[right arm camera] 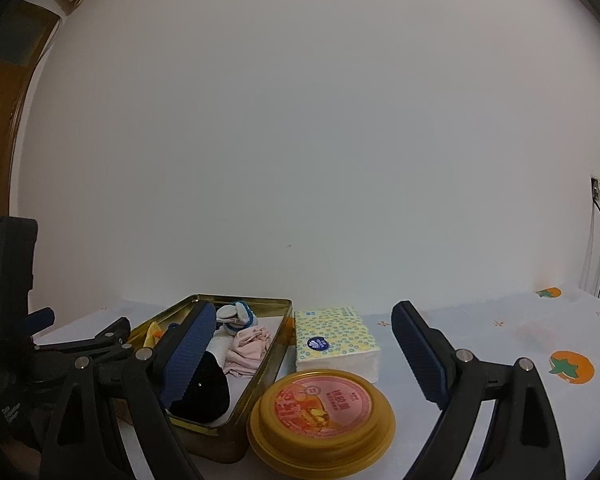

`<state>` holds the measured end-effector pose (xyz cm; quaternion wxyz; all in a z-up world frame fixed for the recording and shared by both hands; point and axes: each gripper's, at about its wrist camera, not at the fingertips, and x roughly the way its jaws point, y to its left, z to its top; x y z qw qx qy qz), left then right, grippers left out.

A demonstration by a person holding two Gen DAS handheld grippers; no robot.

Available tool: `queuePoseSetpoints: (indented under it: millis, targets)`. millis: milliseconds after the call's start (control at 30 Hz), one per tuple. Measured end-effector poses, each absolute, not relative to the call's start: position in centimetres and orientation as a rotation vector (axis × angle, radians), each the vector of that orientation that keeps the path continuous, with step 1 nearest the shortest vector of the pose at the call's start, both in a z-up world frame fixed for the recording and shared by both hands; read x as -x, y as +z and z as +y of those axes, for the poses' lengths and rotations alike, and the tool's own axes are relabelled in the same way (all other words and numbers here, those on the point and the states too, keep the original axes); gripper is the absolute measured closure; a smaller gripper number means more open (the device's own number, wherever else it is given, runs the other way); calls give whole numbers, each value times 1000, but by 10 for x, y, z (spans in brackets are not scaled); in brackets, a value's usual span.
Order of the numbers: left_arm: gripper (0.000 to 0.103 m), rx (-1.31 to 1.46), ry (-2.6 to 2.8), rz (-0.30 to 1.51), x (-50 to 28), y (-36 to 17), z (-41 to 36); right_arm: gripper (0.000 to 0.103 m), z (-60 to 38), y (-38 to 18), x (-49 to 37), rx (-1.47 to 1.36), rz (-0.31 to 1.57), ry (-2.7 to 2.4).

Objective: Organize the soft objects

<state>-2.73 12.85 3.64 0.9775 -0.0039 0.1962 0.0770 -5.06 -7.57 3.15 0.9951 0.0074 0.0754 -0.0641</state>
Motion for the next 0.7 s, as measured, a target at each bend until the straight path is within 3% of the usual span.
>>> queuePoseSetpoints:
  millis: [700]
  targets:
    - [0, -47, 147, 401, 29, 30, 118, 12, -78, 30, 44, -26, 164, -129]
